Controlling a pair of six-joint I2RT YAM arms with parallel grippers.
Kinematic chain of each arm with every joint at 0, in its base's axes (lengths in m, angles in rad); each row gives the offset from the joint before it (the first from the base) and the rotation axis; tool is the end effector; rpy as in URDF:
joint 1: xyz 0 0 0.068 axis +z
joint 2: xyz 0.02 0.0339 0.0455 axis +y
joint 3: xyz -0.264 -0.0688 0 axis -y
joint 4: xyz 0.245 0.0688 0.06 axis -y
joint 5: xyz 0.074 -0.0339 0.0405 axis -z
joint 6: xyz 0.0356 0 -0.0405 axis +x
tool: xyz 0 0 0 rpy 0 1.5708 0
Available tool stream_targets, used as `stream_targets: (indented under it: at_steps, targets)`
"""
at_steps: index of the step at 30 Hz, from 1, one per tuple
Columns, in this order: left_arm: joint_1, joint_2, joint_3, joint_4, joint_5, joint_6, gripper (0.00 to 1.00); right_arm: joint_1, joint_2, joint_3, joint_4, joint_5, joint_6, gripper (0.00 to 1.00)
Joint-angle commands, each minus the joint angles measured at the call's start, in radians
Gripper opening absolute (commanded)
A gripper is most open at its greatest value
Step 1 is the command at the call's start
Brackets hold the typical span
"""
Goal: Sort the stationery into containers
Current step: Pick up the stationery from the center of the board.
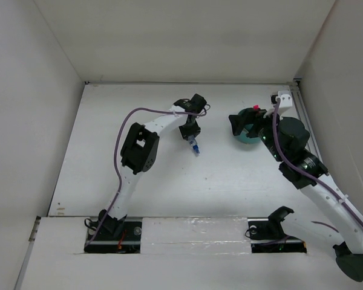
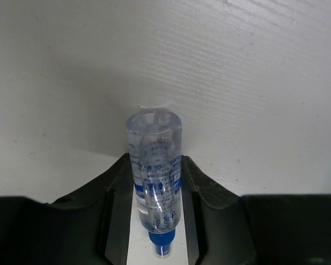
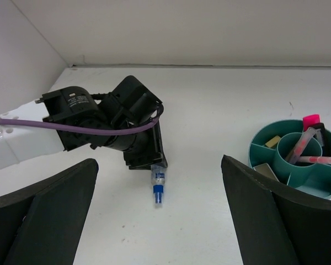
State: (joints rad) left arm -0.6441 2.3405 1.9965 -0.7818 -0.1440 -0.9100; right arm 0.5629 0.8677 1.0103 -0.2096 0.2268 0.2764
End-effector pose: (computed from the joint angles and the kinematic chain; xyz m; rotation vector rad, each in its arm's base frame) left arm 0.4042 -0.2971 0.1783 -0.4031 2.6807 -0.2906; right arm 0.1664 0.0955 0.4018 -0.0615 1.6546 0.4561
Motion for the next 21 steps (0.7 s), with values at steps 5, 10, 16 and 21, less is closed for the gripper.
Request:
stream_targets:
  at_steps: [5,10,16,21]
  targets:
    - [-0.003,0.036,-0.03,-0.002,0.033,0.009,0.0,-0.001,-0.016,-0.004,0.044,0.008,-0.011,1.0]
    - [-0.003,-0.013,-0.097,0.078,0.086,0.034,0.0,-0.001,0.002,-0.004,0.044,0.008,-0.011,1.0]
    - [0.021,-0.171,-0.185,0.18,0.231,0.048,0.0,-0.012,0.002,-0.065,0.124,-0.018,-0.029,1.0]
    - [0.07,-0.241,-0.142,0.171,0.351,0.048,0.0,-0.055,0.011,-0.098,0.193,-0.084,-0.008,1.0]
